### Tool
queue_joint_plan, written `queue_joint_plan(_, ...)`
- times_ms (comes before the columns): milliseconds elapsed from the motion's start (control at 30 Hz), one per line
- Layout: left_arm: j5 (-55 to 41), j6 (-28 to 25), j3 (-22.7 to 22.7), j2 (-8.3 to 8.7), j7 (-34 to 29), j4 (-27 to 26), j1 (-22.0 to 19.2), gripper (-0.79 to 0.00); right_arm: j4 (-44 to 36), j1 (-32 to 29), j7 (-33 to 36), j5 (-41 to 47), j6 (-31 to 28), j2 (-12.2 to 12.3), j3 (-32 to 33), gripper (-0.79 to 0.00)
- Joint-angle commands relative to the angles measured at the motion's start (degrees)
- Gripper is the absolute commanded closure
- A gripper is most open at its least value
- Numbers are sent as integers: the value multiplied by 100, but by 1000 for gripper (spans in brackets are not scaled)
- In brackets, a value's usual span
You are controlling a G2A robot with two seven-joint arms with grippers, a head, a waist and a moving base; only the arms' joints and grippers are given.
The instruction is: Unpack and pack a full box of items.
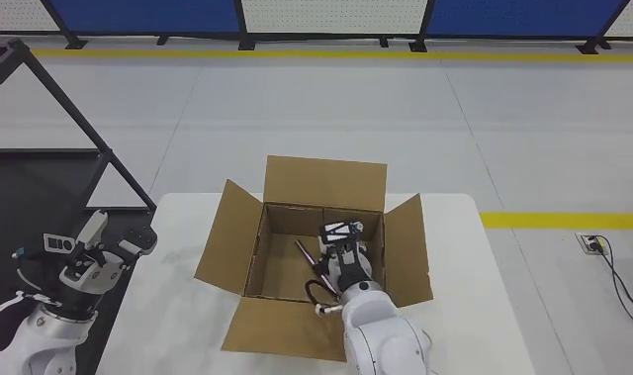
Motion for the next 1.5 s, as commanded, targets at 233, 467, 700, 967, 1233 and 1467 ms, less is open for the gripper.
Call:
queue_joint_plan(233, 0, 0, 0, 0, 0, 0, 0, -785, -1534, -1070, -192, -548, -319, 120, 428, 0)
queue_joint_plan(467, 0, 0, 0, 0, 0, 0, 0, -785, -2282, -1807, -218, -977, -166, 178, 913, 0)
queue_joint_plan(700, 0, 0, 0, 0, 0, 0, 0, -785, -2442, -2221, -270, -958, 86, 183, 1394, 0)
queue_joint_plan(967, 0, 0, 0, 0, 0, 0, 0, -785, -2251, -2320, -237, -1077, 704, 136, 1757, 0)
queue_joint_plan(1233, 0, 0, 0, 0, 0, 0, 0, -785, -2029, -2355, -153, -846, 940, 91, 2060, 0)
queue_joint_plan(1467, 0, 0, 0, 0, 0, 0, 0, -785, -1907, -2395, -134, -642, 1105, 58, 2304, 0)
